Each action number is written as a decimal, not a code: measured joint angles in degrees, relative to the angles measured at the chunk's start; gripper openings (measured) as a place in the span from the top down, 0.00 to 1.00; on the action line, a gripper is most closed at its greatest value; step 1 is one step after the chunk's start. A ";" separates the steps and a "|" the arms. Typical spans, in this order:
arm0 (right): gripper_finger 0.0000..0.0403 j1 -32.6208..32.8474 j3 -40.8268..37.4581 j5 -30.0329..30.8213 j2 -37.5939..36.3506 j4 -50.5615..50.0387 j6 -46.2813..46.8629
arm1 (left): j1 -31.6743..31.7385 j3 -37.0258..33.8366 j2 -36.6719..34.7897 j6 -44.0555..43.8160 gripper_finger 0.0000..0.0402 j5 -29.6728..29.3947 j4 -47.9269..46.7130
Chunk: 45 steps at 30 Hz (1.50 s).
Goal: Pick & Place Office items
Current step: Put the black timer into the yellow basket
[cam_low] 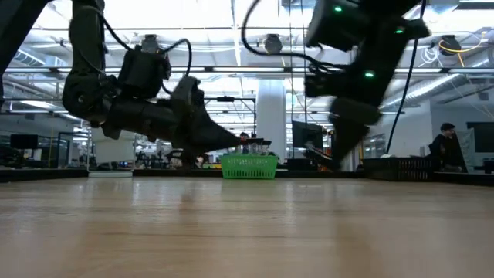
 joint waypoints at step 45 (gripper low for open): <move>0.60 -6.87 -26.53 -21.34 -4.11 88.31 -18.83 | -9.34 14.36 0.00 14.57 0.29 -4.72 1.87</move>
